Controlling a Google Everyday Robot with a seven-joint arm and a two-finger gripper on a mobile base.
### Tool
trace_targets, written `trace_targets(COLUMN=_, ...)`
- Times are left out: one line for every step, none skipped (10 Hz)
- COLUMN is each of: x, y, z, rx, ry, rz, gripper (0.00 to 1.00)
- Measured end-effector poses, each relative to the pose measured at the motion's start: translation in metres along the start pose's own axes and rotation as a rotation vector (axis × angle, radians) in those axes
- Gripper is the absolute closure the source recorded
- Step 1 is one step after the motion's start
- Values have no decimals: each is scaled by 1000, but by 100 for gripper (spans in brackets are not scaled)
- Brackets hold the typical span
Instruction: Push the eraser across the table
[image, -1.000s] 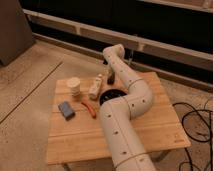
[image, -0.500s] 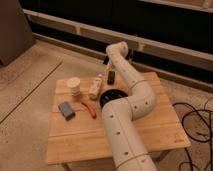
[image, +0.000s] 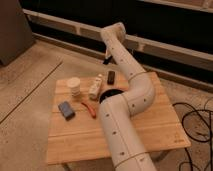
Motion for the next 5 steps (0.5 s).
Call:
trace_targets(x=10, y=9, z=-18, rx=-33, ry=21, rz=-7, gripper=35)
trace_targets(x=11, y=13, z=-35, rx=-53, ry=19, rz=-10, gripper=35)
trace_targets(x=12, y=12, z=-54, rx=-59, ry=9, rz=-11, gripper=35)
trace_targets(x=11, y=12, z=-58, rx=-62, ry=2, rz=-11, gripper=35)
trace_targets(x=12, y=12, z=-58, rx=-62, ry=2, rz=-11, gripper=35)
